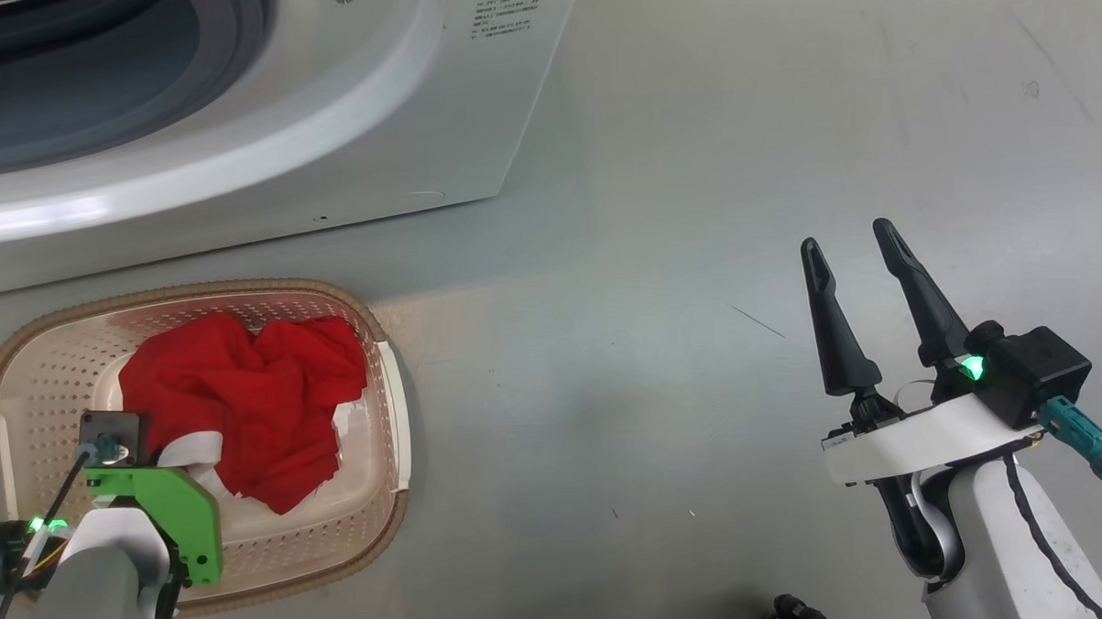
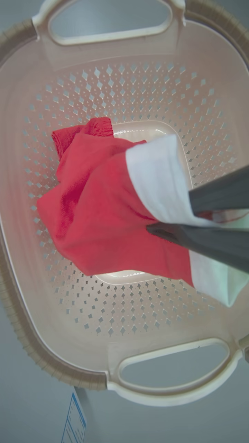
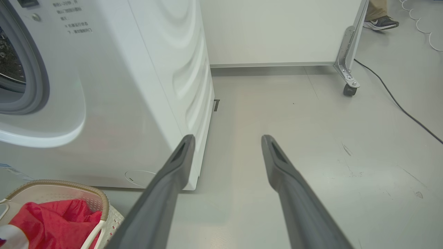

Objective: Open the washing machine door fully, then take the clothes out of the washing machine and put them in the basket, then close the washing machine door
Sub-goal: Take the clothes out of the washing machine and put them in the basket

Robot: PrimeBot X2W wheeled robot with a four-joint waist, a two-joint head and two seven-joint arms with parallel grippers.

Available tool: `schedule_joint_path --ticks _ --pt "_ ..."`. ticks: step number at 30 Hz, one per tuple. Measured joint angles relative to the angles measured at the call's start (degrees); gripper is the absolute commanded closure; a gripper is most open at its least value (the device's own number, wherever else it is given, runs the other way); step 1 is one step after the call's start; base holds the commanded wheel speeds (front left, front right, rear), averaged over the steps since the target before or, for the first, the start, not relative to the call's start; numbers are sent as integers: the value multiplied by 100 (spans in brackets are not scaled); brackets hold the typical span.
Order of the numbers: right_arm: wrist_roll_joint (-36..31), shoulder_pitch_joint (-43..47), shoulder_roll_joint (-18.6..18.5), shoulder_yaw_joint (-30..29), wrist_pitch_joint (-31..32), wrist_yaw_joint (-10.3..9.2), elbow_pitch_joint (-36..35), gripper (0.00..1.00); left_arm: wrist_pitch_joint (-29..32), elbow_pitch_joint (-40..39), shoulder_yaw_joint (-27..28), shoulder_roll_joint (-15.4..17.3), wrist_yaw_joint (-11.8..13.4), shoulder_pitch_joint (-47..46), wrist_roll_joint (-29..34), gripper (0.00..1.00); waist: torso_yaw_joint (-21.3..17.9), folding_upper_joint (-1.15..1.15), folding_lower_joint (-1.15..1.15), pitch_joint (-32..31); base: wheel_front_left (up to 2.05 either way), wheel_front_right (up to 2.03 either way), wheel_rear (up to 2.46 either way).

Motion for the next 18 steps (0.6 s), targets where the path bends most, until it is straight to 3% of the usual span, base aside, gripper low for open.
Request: schedule_joint_path --ticks 18 --pt "-40 -4 2 -23 0 1 215 0 -253 613 90 -283 -51 -41 -177 0 129 0 0 -588 0 0 0"
